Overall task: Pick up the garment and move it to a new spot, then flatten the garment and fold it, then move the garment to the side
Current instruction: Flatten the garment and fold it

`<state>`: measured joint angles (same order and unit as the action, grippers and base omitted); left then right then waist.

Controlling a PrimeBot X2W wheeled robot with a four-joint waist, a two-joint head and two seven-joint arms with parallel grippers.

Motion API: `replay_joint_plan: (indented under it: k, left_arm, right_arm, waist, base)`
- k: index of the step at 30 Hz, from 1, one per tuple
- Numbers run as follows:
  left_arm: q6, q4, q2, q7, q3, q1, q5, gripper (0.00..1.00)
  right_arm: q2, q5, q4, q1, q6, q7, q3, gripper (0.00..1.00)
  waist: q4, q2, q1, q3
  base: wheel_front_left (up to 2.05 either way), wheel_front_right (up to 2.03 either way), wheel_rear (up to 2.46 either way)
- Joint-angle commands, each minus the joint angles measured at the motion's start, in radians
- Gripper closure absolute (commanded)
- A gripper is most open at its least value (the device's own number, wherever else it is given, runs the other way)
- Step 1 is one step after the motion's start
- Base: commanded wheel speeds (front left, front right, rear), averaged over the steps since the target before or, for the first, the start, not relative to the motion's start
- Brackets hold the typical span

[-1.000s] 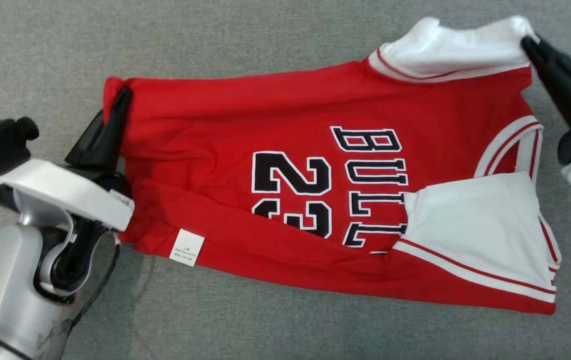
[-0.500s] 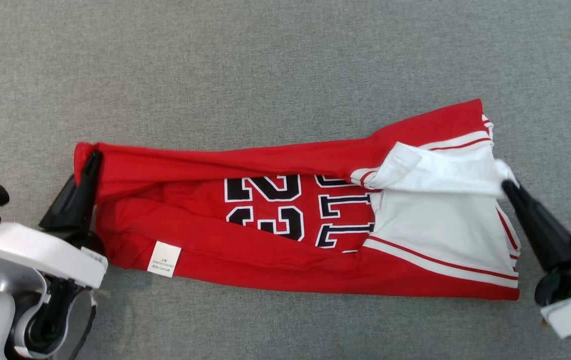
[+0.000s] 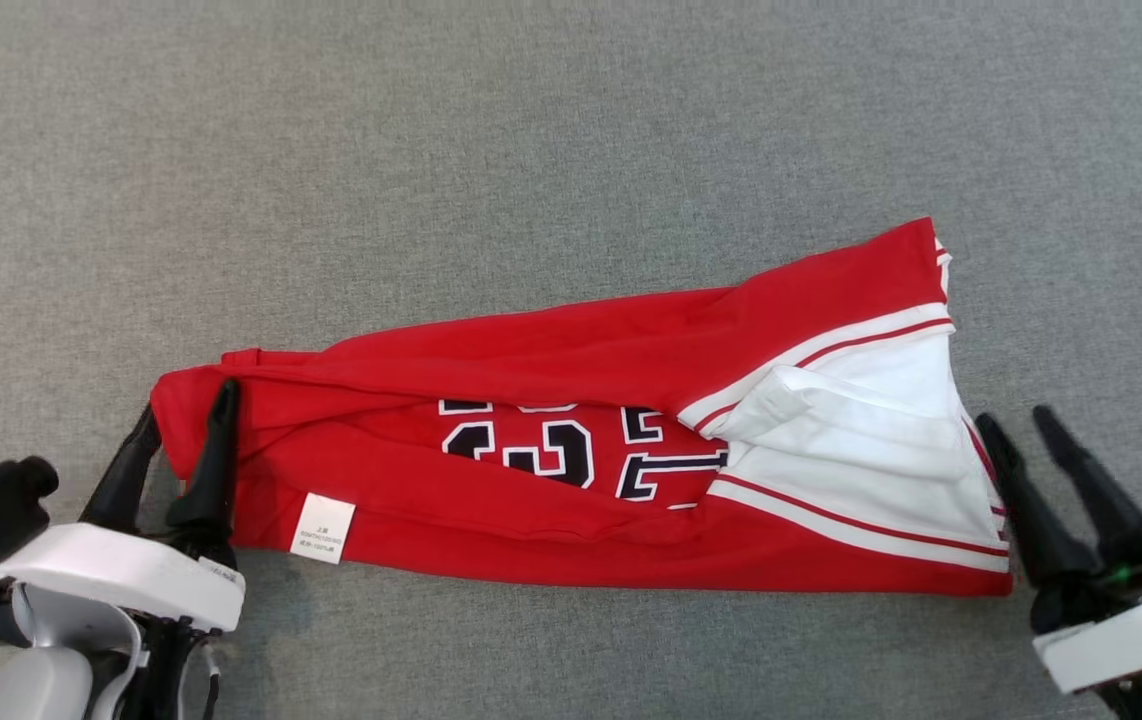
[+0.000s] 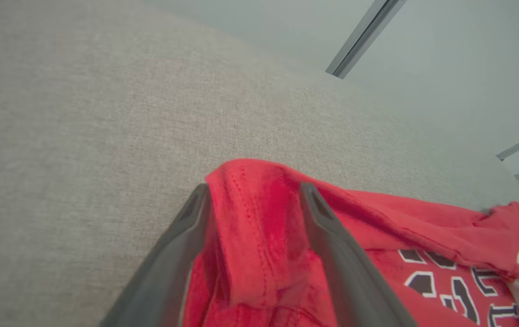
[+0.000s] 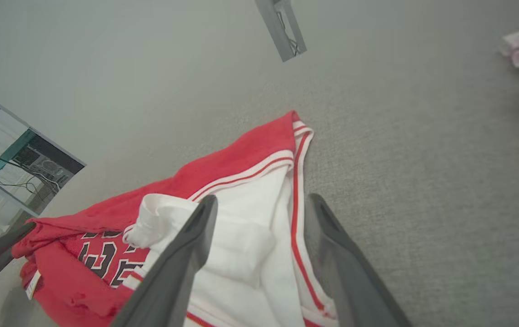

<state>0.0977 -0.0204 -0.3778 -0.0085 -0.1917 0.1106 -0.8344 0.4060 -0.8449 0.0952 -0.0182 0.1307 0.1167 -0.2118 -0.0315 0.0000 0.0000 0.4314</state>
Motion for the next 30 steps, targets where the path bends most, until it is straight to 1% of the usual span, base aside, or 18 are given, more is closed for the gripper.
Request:
replay_joint_plan:
  k: [1, 5, 8, 11, 14, 17, 20, 24, 30]
  left_arm:
    - [0.008, -0.005, 0.009, -0.017, 0.003, -0.003, 0.010, 0.00]
    - [0.065, -0.043, 0.036, -0.130, 0.006, -0.012, 0.099, 0.00]
    - [0.102, -0.071, 0.050, -0.196, 0.011, 0.009, 0.161, 0.00]
    - [0.131, -0.104, 0.063, -0.230, 0.014, 0.029, 0.223, 0.00]
    - [0.153, -0.125, 0.067, -0.245, 0.012, 0.042, 0.287, 0.00]
    - [0.163, -0.126, 0.065, -0.250, 0.002, 0.035, 0.338, 0.00]
    - [0.172, -0.101, 0.056, -0.252, -0.010, 0.013, 0.374, 0.00]
    - [0.169, -0.066, 0.048, -0.253, -0.025, -0.003, 0.394, 0.00]
    - [0.154, -0.045, 0.042, -0.250, -0.039, 0.010, 0.393, 0.00]
  right_arm:
    - [-0.006, 0.018, -0.003, -0.014, 0.000, 0.013, 0.016, 0.00]
    - [-0.085, 0.144, -0.003, -0.032, 0.000, 0.067, 0.143, 0.00]
    - [-0.144, 0.251, 0.003, -0.053, 0.000, 0.084, 0.229, 0.00]
    - [-0.176, 0.360, 0.012, -0.077, 0.000, 0.079, 0.275, 0.00]
    - [-0.194, 0.450, 0.006, -0.094, 0.000, 0.069, 0.284, 0.00]
    - [-0.205, 0.516, -0.007, -0.091, 0.000, 0.054, 0.276, 0.00]
    - [-0.219, 0.550, -0.026, -0.077, 0.000, 0.051, 0.263, 0.00]
    - [-0.236, 0.565, -0.041, -0.070, 0.000, 0.044, 0.254, 0.00]
    - [-0.243, 0.569, -0.051, -0.069, 0.000, 0.036, 0.254, 0.00]
  waist:
    - [0.001, 0.0000, 0.0000, -0.008]
    - [0.005, 0.0000, 0.0000, -0.034]
    - [0.011, 0.0000, 0.0000, -0.050]
    - [0.015, 0.0000, 0.0000, -0.071]
    - [0.019, 0.0000, 0.0000, -0.095]
    - [0.025, 0.0000, 0.0000, -0.119]
    - [0.032, 0.0000, 0.0000, -0.142]
    - [0.037, 0.0000, 0.0000, -0.156]
    - [0.052, 0.0000, 0.0000, -0.163]
  base:
    - [0.00, 0.00, 0.00]
    - [0.00, 0.00, 0.00]
    - [0.00, 0.00, 0.00]
    - [0.00, 0.00, 0.00]
    - [0.00, 0.00, 0.00]
    - [0.00, 0.00, 0.00]
    - [0.00, 0.00, 0.00]
    - [0.00, 0.00, 0.00]
    - [0.00, 0.00, 0.00]
